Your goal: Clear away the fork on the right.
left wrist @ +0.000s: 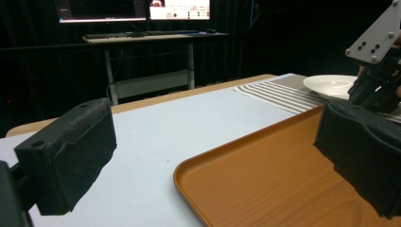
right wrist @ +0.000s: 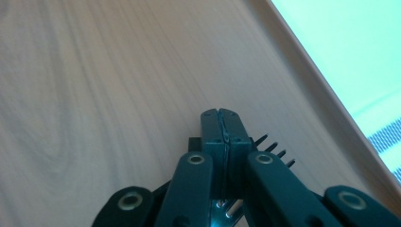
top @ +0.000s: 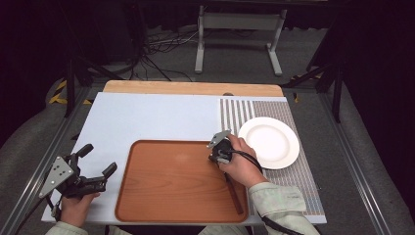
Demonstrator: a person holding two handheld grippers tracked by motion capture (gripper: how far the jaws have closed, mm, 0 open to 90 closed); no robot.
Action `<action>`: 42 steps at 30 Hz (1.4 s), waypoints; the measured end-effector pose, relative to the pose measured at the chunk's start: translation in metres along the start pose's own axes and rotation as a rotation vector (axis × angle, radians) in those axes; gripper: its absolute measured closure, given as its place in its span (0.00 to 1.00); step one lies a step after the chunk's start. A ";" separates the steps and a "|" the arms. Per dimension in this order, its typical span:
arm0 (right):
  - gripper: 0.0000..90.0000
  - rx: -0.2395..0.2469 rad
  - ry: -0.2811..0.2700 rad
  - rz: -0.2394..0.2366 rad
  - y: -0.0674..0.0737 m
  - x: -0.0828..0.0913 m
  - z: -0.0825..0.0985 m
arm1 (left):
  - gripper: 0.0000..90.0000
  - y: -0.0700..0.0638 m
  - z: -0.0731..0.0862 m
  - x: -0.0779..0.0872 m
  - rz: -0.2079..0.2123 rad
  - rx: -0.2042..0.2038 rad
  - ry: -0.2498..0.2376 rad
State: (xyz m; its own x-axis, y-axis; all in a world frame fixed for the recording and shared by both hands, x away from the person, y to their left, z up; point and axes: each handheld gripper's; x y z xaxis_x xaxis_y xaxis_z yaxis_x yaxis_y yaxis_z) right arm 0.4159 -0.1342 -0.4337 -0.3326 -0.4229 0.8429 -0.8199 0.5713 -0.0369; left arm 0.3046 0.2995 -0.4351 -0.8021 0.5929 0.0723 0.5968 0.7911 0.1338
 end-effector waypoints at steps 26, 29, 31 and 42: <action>1.00 -0.084 0.035 0.073 -0.020 0.013 0.017 | 0.01 0.000 0.000 0.000 0.002 0.004 0.003; 1.00 -0.093 0.038 0.079 -0.021 0.015 0.019 | 0.01 0.000 0.001 -0.001 0.002 0.004 0.004; 1.00 -0.096 0.039 0.082 -0.022 0.015 0.020 | 0.01 0.000 0.001 -0.001 0.002 0.006 0.005; 1.00 -0.112 0.039 0.088 -0.024 0.018 0.022 | 0.01 0.001 0.001 -0.001 0.003 0.007 0.006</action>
State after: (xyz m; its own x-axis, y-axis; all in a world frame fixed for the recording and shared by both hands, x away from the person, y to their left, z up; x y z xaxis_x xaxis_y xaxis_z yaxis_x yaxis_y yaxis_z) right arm 0.4196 -0.1711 -0.4293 -0.3811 -0.3413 0.8592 -0.7302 0.6812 -0.0533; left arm 0.3055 0.2997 -0.4358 -0.8005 0.5942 0.0782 0.5992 0.7905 0.1270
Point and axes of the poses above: each handheld gripper's, and its own axes: x roughly backward along the jaws, z roughly out of its underside, y roughly to its left, and after that the axes turned 7 degrees about -x, right-handed
